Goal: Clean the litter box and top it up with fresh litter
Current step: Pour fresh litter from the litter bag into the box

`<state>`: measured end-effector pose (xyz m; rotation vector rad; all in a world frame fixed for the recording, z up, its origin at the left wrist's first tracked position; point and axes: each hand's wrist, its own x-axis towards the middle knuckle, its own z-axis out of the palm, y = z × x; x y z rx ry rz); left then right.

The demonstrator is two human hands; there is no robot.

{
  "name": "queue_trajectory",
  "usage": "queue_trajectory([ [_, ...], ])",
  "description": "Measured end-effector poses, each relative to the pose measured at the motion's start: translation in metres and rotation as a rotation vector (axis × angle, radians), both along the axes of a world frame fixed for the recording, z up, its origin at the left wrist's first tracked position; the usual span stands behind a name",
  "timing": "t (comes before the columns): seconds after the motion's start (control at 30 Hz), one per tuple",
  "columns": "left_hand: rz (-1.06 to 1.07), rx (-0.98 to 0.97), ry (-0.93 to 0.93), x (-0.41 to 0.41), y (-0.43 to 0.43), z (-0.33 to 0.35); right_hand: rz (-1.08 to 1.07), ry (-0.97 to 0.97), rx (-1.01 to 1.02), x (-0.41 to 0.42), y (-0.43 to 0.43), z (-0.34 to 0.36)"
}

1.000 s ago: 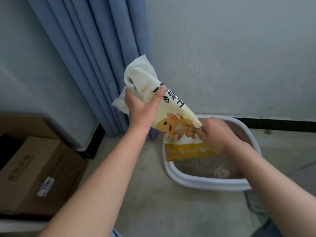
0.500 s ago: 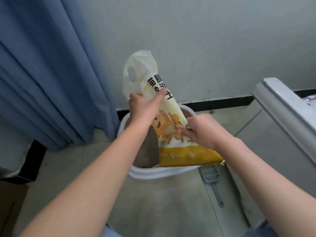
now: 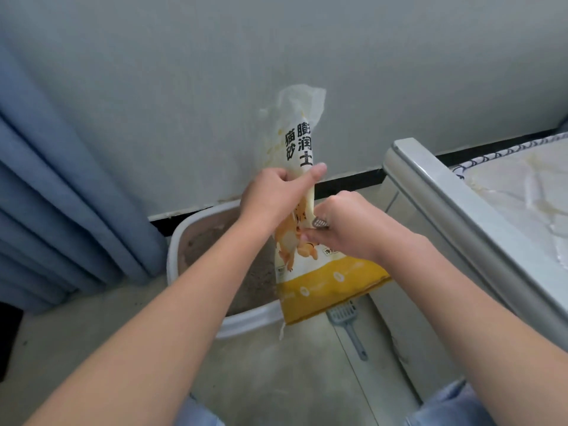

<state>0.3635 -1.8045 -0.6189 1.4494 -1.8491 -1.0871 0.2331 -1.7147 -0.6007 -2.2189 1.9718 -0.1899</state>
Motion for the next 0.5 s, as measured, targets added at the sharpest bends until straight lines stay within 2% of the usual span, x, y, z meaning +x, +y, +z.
queue_trajectory([
  [0.17, -0.064, 0.085, -0.224, 0.005, -0.013, -0.013, 0.030, 0.075, 0.120, 0.003, 0.001, -0.022],
  [0.3, -0.042, 0.071, -0.375, 0.015, -0.022, -0.040, 0.030, 0.053, 0.202, 0.004, -0.001, -0.053],
  [0.5, 0.025, 0.142, -0.343, 0.025, -0.033, -0.068, -0.039, -0.072, 0.155, -0.004, -0.009, -0.079],
])
